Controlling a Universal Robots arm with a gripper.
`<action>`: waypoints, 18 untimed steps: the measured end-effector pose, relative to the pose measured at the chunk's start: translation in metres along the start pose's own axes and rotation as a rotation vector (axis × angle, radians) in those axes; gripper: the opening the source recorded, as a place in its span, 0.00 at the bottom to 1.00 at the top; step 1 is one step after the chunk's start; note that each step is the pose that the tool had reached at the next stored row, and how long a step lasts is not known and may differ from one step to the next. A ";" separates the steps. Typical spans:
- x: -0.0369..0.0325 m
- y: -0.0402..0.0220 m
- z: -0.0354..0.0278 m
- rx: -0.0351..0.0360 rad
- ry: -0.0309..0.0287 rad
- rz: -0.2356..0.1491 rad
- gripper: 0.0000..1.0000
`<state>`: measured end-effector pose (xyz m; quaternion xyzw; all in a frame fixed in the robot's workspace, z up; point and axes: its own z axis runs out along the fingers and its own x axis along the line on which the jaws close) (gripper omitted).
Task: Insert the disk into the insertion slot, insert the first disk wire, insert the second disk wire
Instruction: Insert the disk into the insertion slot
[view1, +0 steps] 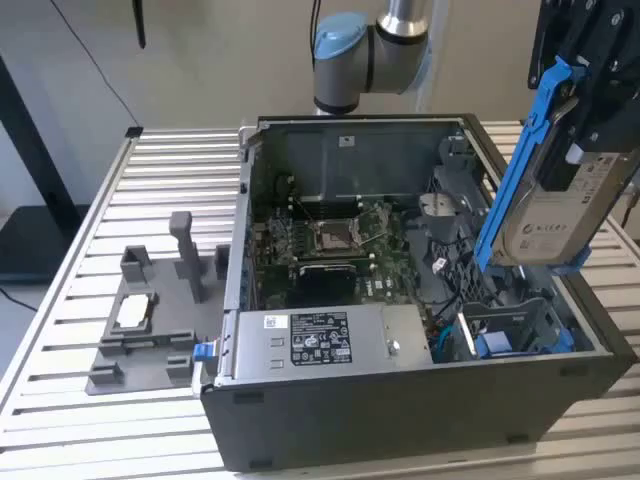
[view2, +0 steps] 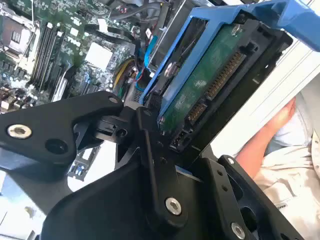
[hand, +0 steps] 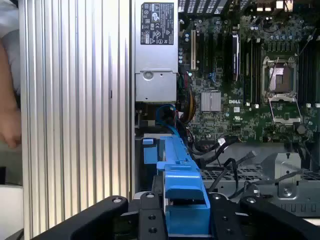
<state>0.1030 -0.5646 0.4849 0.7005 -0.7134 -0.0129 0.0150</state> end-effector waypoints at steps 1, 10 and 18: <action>0.0000 0.0000 0.0000 0.0000 0.0000 0.000 0.33; 0.0000 -0.0001 0.0021 0.0000 0.0001 0.000 0.33; 0.0003 -0.0039 0.0077 0.0000 0.0000 0.000 0.33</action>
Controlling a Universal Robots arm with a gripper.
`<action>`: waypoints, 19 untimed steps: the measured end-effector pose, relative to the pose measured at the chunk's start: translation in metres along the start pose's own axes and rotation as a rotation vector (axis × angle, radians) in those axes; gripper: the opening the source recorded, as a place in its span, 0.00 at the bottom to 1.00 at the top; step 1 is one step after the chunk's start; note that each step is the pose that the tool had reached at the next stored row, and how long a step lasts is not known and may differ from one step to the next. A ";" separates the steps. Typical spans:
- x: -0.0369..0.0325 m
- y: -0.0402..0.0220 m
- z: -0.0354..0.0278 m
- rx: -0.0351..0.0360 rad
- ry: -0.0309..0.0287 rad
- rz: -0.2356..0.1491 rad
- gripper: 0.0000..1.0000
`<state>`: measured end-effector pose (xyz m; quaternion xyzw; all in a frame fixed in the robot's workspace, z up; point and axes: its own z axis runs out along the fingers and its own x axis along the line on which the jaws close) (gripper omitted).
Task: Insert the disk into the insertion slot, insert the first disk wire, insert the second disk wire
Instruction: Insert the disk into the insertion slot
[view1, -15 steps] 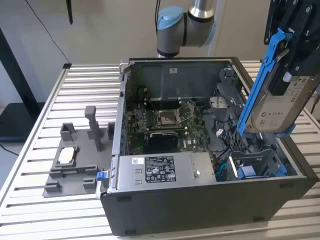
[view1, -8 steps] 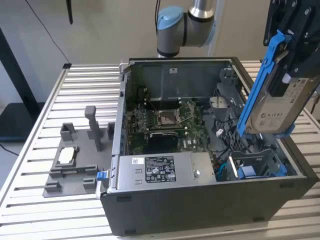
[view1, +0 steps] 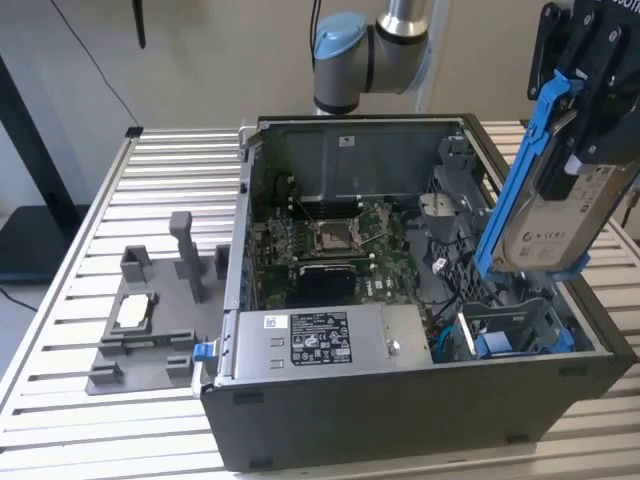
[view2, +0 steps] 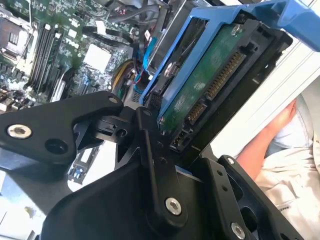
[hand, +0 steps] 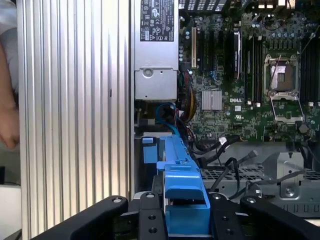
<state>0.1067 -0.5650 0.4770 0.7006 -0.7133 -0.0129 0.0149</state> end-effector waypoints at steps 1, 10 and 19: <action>0.0000 -0.0009 0.0010 0.0000 -0.0001 0.000 0.33; 0.0006 -0.0056 0.0111 0.0000 0.0001 0.000 0.33; 0.0014 -0.0084 0.0217 0.0000 0.0000 0.000 0.33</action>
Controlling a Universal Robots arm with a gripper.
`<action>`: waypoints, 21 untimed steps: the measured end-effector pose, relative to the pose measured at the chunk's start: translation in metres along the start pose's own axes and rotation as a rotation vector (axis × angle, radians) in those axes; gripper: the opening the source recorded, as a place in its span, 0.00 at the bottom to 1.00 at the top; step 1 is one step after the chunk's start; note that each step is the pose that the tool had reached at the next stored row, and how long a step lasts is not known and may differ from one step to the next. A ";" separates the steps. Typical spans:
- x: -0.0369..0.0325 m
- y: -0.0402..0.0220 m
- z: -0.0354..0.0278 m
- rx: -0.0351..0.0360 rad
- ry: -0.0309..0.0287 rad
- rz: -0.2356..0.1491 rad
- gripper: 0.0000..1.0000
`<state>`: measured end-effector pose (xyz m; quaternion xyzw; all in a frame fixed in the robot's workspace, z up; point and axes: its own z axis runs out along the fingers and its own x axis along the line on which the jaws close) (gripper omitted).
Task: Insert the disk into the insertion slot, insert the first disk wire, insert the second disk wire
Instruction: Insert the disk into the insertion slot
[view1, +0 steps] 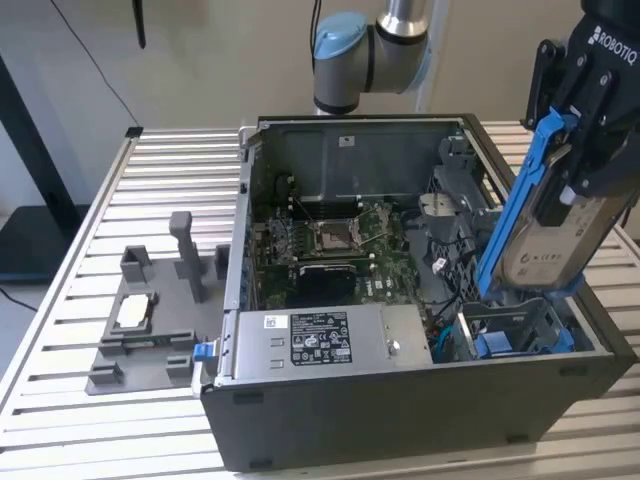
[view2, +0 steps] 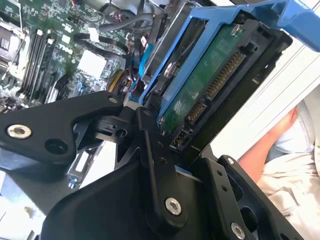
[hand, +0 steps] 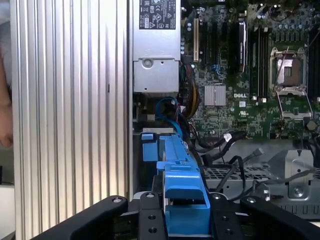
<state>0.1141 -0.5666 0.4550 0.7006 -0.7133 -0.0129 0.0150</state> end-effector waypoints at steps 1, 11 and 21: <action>0.0001 -0.0003 0.0013 0.0000 0.0000 0.000 0.33; 0.0014 -0.0035 0.0136 0.0000 0.0001 0.000 0.33; 0.0018 -0.0052 0.0264 0.0000 0.0001 0.000 0.33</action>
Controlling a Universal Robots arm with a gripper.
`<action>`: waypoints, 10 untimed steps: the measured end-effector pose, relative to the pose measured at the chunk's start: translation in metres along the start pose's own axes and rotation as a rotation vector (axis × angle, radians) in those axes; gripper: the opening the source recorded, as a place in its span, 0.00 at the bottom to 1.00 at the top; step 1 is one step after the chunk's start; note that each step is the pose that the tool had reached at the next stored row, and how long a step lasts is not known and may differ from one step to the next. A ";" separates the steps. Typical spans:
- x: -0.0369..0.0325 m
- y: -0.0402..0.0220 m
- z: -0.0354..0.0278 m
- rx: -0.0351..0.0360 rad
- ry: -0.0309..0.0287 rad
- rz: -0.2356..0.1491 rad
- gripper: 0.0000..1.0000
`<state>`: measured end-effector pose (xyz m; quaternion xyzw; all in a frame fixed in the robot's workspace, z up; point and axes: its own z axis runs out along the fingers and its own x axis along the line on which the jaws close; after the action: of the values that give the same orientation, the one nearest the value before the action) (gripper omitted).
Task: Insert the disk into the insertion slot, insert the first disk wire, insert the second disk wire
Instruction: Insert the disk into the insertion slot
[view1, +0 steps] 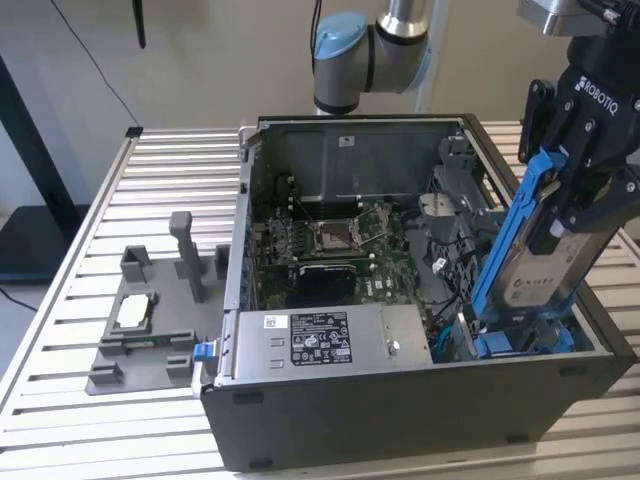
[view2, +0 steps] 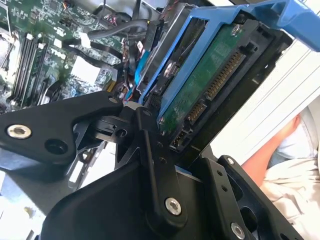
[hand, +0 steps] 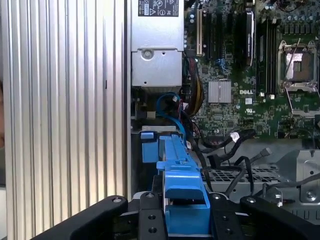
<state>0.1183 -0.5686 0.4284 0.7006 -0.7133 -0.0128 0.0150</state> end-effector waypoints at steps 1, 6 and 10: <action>0.0000 -0.0001 0.0013 0.0000 -0.0001 0.000 0.33; 0.0000 -0.0003 0.0075 0.0000 -0.0001 0.000 0.33; -0.0001 -0.0005 0.0111 -0.0001 -0.0001 0.000 0.33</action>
<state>0.1183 -0.5686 0.4173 0.7007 -0.7132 -0.0129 0.0150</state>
